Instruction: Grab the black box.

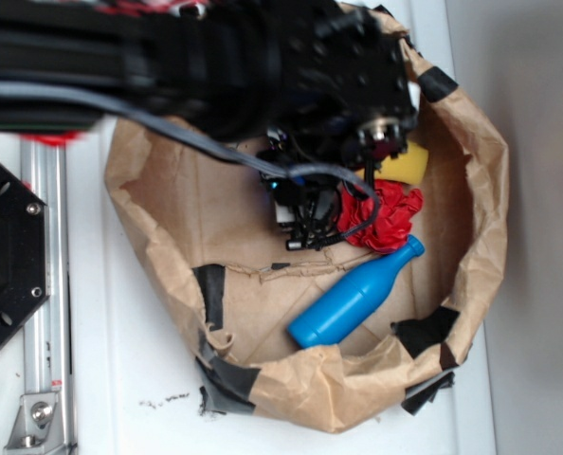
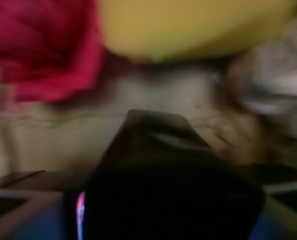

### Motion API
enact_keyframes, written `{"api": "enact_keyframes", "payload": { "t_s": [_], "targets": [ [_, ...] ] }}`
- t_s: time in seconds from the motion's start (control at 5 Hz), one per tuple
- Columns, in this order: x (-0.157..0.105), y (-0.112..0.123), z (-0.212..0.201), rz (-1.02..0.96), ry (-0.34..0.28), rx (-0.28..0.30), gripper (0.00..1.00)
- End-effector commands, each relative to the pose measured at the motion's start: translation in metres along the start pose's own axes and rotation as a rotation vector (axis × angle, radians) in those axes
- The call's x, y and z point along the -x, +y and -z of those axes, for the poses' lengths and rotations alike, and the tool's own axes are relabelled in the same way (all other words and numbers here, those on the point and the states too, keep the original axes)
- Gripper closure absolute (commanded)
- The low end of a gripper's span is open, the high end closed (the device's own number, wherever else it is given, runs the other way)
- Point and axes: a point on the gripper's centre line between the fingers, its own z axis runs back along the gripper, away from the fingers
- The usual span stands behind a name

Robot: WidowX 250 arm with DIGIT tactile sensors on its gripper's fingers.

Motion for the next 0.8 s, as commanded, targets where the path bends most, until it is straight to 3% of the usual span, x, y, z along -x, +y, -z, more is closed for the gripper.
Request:
{"api": "enact_keyframes", "payload": {
  "t_s": [0.0,0.4,0.6],
  "targets": [
    [0.037,-0.002,-0.112,0.008,-0.125,0.052,1.0],
    [0.046,-0.009,-0.123,-0.01,-0.135,0.03,1.0],
    [0.044,-0.01,-0.118,-0.027,-0.108,0.0,1.0]
  ]
}}
